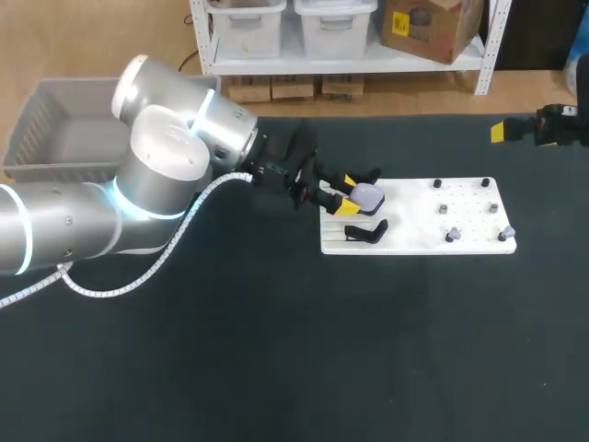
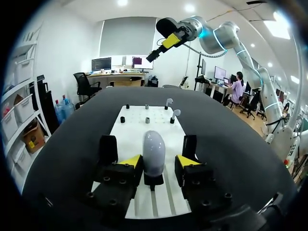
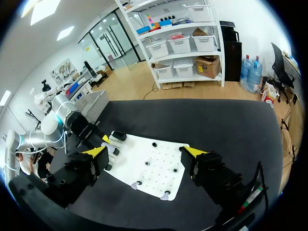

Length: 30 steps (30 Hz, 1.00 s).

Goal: Pick up each earbud case from the left stands, insert the matching earbuds, close the lid, and place the case in the box.

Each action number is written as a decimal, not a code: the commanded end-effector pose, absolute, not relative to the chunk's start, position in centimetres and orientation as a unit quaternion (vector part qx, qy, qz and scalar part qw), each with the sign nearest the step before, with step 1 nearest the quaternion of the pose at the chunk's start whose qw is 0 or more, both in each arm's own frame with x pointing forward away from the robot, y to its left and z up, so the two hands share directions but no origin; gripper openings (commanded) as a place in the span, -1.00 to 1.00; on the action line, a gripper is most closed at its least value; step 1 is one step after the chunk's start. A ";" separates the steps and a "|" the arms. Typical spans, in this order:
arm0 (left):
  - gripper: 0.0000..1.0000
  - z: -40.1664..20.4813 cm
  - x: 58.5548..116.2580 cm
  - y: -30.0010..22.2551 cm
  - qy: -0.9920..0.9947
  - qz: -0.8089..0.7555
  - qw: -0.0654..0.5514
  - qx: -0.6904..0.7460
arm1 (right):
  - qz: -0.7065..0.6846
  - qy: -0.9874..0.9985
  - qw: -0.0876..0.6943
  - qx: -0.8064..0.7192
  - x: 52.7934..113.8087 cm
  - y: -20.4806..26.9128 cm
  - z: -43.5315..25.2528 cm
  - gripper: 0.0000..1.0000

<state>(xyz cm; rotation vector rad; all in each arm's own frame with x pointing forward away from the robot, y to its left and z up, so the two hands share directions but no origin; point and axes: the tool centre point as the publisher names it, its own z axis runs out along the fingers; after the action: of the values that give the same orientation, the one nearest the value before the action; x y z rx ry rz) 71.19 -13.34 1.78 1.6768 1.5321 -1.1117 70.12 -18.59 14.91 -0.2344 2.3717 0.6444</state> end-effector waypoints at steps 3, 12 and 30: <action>-0.11 1.4 71.5 -13.6 0.577 -0.421 0.296 0.634 | 0.245 0.907 0.330 -0.089 70.1 -18.6 14.9 1.00; -0.18 1.2 71.6 -13.6 0.577 -0.423 0.297 0.632 | 0.245 0.907 0.330 -0.089 70.1 -18.6 14.9 1.00; -0.21 1.1 71.9 -14.1 0.582 -0.416 0.303 0.630 | 0.245 0.907 0.330 -0.089 70.1 -18.6 14.9 1.00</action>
<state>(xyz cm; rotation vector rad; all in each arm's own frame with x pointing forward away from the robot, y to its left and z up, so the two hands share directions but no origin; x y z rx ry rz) 71.85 -13.99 1.15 1.6687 1.5409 -1.1052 70.12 -18.59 14.91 -0.2344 2.3717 0.6444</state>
